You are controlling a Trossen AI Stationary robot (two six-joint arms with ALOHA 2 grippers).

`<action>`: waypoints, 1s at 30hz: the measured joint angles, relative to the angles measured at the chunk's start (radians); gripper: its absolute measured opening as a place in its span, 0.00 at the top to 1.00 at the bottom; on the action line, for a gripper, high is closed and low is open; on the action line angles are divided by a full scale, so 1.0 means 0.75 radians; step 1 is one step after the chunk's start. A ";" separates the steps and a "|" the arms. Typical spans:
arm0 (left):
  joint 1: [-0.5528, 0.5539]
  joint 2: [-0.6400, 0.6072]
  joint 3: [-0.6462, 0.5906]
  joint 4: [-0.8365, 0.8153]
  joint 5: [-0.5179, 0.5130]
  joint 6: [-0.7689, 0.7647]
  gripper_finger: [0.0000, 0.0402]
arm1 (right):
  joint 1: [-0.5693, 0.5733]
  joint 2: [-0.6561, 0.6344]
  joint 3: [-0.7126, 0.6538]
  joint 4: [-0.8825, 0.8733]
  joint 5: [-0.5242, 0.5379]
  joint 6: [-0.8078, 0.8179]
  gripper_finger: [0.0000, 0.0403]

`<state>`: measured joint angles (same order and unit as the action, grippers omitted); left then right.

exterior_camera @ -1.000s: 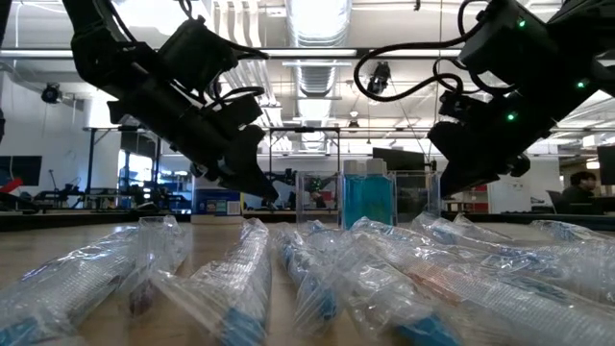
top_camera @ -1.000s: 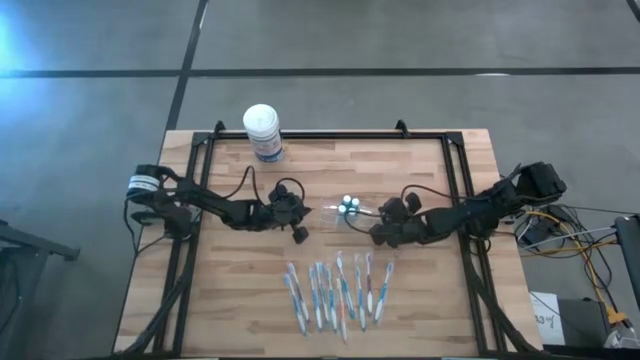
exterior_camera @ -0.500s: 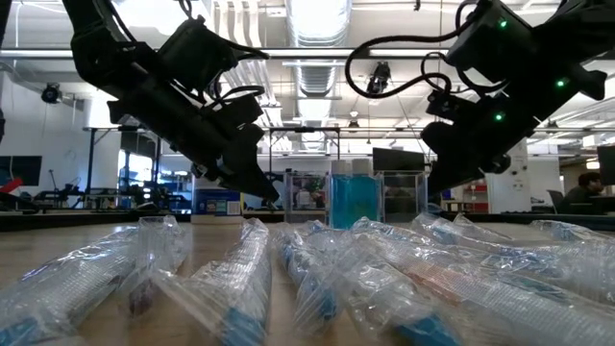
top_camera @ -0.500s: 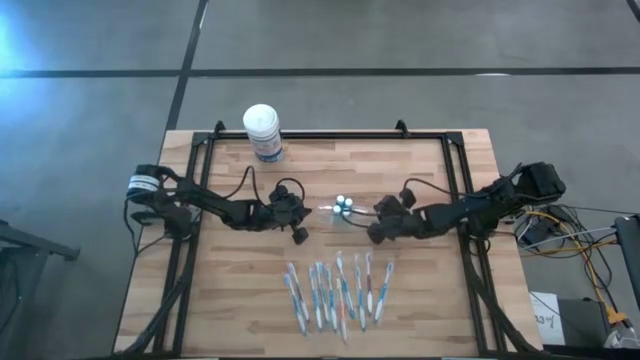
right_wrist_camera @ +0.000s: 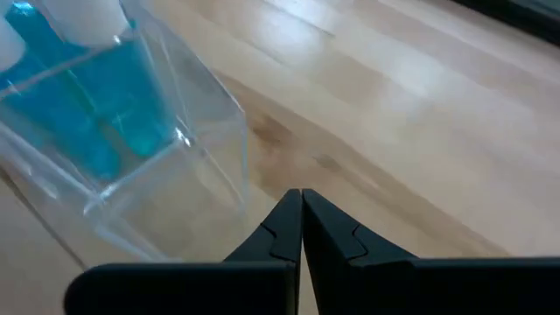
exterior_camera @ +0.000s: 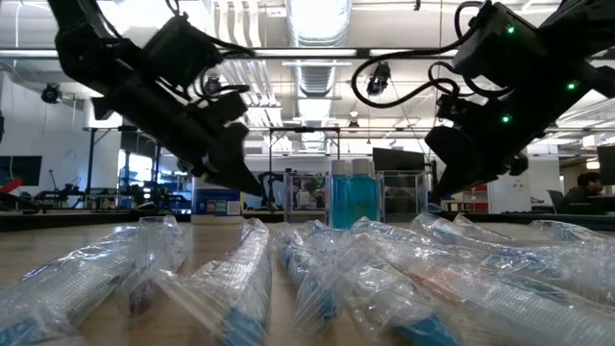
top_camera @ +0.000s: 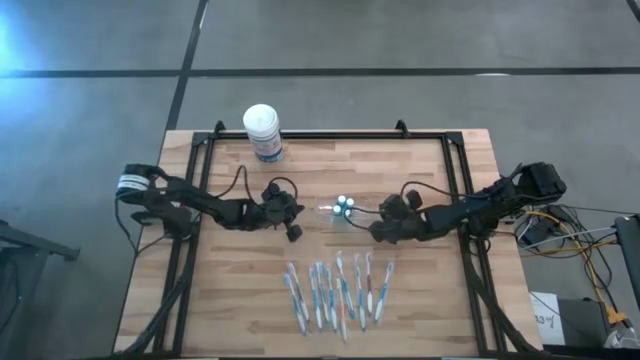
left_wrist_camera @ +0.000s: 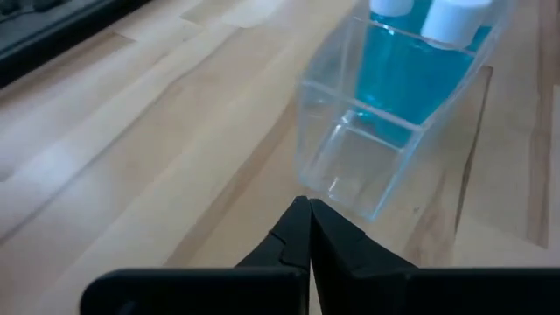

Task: Pick & Place toothbrushing station
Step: Adjust the transparent organizer

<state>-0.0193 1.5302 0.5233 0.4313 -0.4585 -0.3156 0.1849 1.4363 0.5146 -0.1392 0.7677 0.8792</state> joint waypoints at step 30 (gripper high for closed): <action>-0.055 -0.700 -0.484 0.026 0.134 -0.037 0.98 | 0.325 -0.001 0.061 0.110 -0.022 -0.101 0.98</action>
<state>-0.0608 1.0050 0.1600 0.4507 -0.3580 -0.3435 0.4283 1.4357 0.5603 -0.0570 0.7513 0.8031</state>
